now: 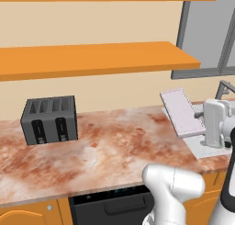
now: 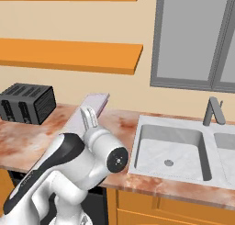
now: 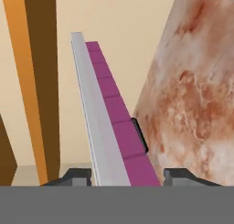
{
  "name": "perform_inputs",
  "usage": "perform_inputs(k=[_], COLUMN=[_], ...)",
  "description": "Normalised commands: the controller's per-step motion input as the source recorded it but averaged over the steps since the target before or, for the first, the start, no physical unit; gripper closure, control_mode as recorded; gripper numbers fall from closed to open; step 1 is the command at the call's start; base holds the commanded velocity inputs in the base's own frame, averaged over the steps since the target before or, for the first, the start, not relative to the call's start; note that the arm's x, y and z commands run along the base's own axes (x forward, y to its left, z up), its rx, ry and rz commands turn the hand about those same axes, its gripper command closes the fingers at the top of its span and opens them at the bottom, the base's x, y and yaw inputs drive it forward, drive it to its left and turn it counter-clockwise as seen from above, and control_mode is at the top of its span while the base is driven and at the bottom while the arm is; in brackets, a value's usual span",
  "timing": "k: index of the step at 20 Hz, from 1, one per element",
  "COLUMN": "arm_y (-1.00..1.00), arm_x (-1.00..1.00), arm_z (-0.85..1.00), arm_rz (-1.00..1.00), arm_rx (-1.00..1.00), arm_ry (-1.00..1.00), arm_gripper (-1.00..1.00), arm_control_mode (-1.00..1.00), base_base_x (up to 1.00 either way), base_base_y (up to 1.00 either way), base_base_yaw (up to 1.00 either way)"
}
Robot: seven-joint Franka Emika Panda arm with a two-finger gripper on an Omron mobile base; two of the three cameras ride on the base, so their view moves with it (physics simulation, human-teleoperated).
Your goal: The ice cube tray has been filled with water. Take the tray and place it in the freezer to make ice. Close the freezer door after placing the tray.
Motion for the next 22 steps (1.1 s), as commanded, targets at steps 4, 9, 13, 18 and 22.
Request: perform_inputs(k=[4,9,13,18,22], arm_y=[0.05,0.14,0.38,0.24,0.13], arm_x=[0.0,0.0,0.0,-0.21,-0.22], arm_z=[0.0,0.07,0.06,0.19,0.11], arm_rz=[0.0,0.0,0.0,0.0,0.0], arm_rx=[0.24,0.15,-0.03,-0.09,-0.05], arm_ry=[0.0,0.0,0.01,0.0,0.0], arm_gripper=[1.0,1.0,1.0,1.0,1.0], arm_control_mode=[-1.0,-1.0,-1.0,-1.0,-1.0], base_base_x=[0.0,0.0,0.0,0.0,0.0], base_base_y=[0.0,0.0,0.0,0.0,0.0], base_base_yaw=[0.0,0.0,0.0,0.0,0.0])
